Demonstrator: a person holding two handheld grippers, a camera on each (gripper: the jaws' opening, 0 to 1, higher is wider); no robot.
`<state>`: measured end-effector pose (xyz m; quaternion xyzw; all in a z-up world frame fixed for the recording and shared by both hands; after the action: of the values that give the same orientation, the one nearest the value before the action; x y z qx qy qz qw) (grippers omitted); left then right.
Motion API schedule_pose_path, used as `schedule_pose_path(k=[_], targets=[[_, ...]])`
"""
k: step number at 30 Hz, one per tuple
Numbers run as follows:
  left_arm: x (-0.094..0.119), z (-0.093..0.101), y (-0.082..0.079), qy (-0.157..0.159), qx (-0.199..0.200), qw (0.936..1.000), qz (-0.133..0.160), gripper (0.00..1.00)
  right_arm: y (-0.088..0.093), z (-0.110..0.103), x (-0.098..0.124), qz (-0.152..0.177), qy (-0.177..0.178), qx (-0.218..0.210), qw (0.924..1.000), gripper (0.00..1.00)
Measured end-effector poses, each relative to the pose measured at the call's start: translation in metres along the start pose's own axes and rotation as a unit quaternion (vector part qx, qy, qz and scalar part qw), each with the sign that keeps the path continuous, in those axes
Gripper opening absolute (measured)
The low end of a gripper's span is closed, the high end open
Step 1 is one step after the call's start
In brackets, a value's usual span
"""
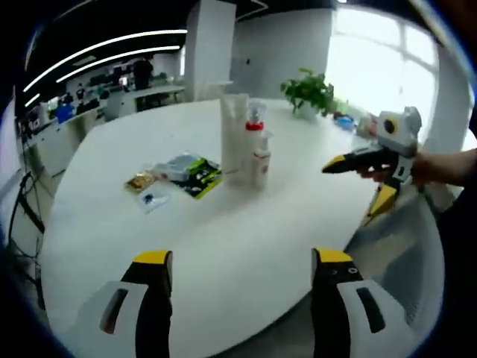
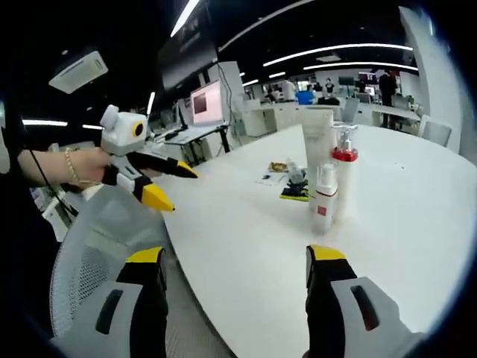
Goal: Arrange the skincare products in the storage area until every visible bottle or jar stands upright without overlapping.
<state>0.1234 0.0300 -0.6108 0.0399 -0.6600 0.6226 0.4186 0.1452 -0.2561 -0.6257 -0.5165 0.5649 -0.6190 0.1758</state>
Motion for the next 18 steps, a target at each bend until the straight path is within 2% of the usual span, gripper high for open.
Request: schedule_pose_path(k=[2,5,8,11,15,16,18], targets=[[0.006,0.002,0.002,-0.006,0.007,1.0000,-0.001,0.71,0.001,-0.002,0.002,0.001,0.000,-0.002,1.0000,0.77],[0.012,0.002,0.005,-0.005,0.052,0.9986,0.004,0.76,0.001,-0.006,0.006,0.007,0.003,-0.016,0.9998,0.77],[0.020,0.002,0.002,-0.002,0.062,0.9977,0.026,0.81,0.001,-0.009,0.007,0.009,0.000,-0.020,0.9998,0.79],[0.026,-0.003,0.001,0.002,0.075,0.9969,0.023,0.85,0.001,-0.013,0.010,0.007,-0.001,-0.020,0.9998,0.80],[0.036,-0.001,-0.004,0.018,0.078,0.9964,0.028,0.95,0.001,-0.017,0.011,0.014,0.006,-0.034,0.9993,0.83],[0.039,-0.005,-0.005,0.028,0.078,0.9958,0.040,0.98,0.001,-0.018,0.011,0.015,0.010,-0.035,0.9992,0.83],[0.043,-0.009,-0.005,0.038,0.083,0.9948,0.046,0.99,0.001,-0.017,0.010,0.015,0.022,-0.043,0.9987,0.85]])
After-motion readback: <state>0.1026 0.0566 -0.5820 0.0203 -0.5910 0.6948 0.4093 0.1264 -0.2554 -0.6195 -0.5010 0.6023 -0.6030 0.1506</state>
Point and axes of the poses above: the point that each gripper's makers call its tool centre point, and the gripper's own axes: x roughly backward along the fingers, z roughly to its right, y roughly out of its underside, the point moved 9 cm from there along x, roughly backward along the fingers, and after that the axes turned 2 degrees about y, right-handed, at the moved point
